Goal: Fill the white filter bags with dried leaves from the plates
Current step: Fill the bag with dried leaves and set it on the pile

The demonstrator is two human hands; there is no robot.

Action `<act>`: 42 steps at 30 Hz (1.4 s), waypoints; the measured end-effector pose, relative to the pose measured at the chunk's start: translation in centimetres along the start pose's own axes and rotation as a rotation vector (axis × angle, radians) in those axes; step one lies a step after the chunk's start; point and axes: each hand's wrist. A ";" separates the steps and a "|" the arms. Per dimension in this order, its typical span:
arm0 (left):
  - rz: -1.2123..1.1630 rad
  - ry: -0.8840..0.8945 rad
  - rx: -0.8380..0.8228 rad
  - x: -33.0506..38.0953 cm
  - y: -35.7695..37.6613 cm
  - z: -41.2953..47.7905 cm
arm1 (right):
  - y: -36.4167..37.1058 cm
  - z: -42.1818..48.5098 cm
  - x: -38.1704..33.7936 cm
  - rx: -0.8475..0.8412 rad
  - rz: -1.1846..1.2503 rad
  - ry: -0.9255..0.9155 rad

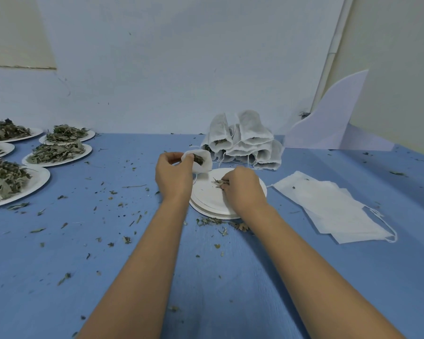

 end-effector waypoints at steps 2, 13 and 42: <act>0.010 -0.012 -0.014 0.0 0.1 -0.1 | 0.1 0.1 0.1 -0.002 0.038 0.014; 0.137 0.041 -0.062 -0.2 0.5 -0.8 | -3.0 0.6 1.2 0.054 0.816 0.144; 0.282 0.300 -0.496 0.0 1.8 -2.6 | -2.4 -0.1 -0.2 -0.102 1.204 0.397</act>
Point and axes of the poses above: each hand's wrist, its own z-axis towards the middle knuckle, its own y-axis out of the palm, x = y × z, and after that the axes turned 8 degrees about -z, right-handed
